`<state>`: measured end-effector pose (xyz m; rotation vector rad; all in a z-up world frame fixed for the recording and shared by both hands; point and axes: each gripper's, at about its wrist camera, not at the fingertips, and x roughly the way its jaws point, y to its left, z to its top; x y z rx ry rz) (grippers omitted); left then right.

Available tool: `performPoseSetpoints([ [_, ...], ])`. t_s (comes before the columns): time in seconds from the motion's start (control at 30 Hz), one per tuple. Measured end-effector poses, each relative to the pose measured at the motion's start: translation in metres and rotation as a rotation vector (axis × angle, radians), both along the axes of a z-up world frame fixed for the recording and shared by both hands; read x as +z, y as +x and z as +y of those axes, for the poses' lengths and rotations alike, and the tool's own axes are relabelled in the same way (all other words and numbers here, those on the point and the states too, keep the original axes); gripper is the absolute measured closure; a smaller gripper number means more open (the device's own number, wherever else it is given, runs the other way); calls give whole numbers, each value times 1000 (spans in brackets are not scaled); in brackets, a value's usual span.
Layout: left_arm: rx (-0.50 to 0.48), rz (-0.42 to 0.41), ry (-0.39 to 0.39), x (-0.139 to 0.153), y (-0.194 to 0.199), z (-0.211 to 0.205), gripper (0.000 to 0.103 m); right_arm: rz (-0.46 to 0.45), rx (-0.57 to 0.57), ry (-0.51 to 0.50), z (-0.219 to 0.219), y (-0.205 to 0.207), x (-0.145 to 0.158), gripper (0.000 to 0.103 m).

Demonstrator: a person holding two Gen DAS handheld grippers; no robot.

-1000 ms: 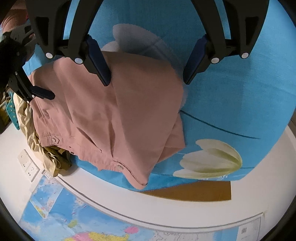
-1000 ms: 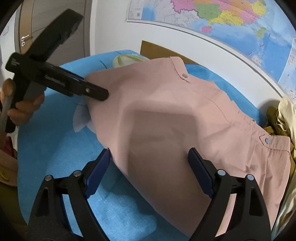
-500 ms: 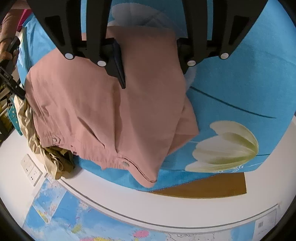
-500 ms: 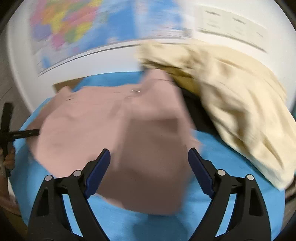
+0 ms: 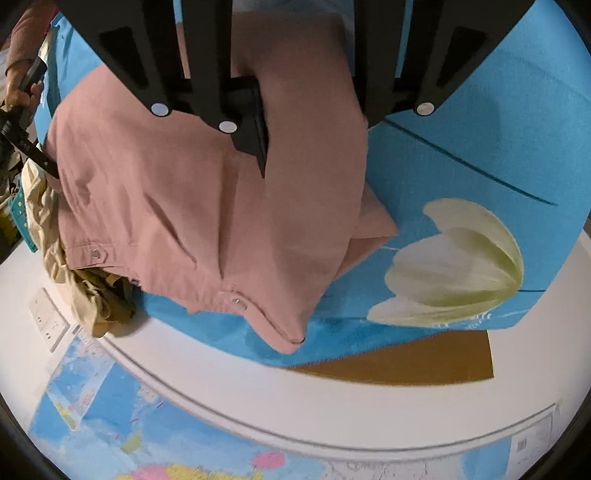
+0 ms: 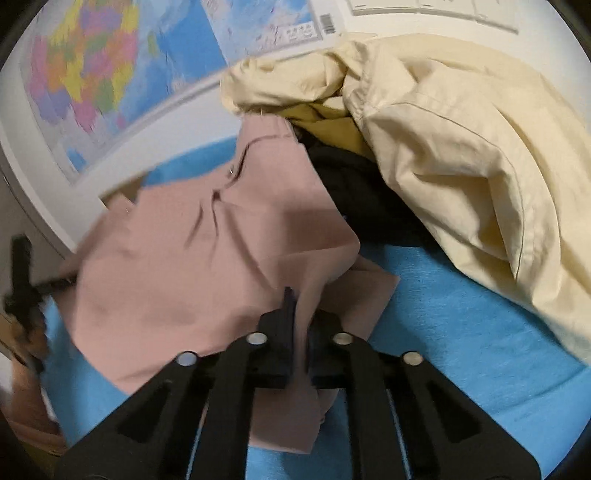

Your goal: Fold large clothes

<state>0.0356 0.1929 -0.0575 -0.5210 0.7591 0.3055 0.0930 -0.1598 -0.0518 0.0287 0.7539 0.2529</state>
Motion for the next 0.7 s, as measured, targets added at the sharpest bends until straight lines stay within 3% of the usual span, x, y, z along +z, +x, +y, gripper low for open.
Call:
performPoseSetpoints([
  [0.03,1,7,4,-2,0,0,77,-33,1,-29,4,-7,6,63],
  [0.1,4,0,6,-2,-2,-1,76,-128,36,-75,14,-30,23,44],
  [0.2,3,-1,0,-1,-4,-2,69,-178,175,-92,41,-48,35,39],
  [0.23,-8,-1,-8,-1,-3,-2,57,-180,216,-105,50,-52,36,32],
  [0.27,-23,-2,-14,-1,-1,-3,53,-177,265,-126,63,-54,32,31],
  [0.33,-38,7,20,-2,5,-8,53,-150,301,-169,81,-50,18,31],
  [0.37,-42,17,37,-2,8,-10,54,-134,305,-177,85,-44,13,33],
  [0.43,-39,18,57,-1,12,-9,73,-59,297,-170,87,-29,-6,52],
  [0.47,-33,17,52,-1,13,-7,76,-32,284,-156,85,-21,-13,60],
  [0.53,-27,6,8,0,15,2,86,-9,275,-148,87,-7,-17,100],
  [0.63,-21,2,-17,0,21,8,87,-8,255,-124,85,3,-16,102],
  [0.7,-28,15,4,1,21,4,83,-5,241,-120,87,6,-14,102],
])
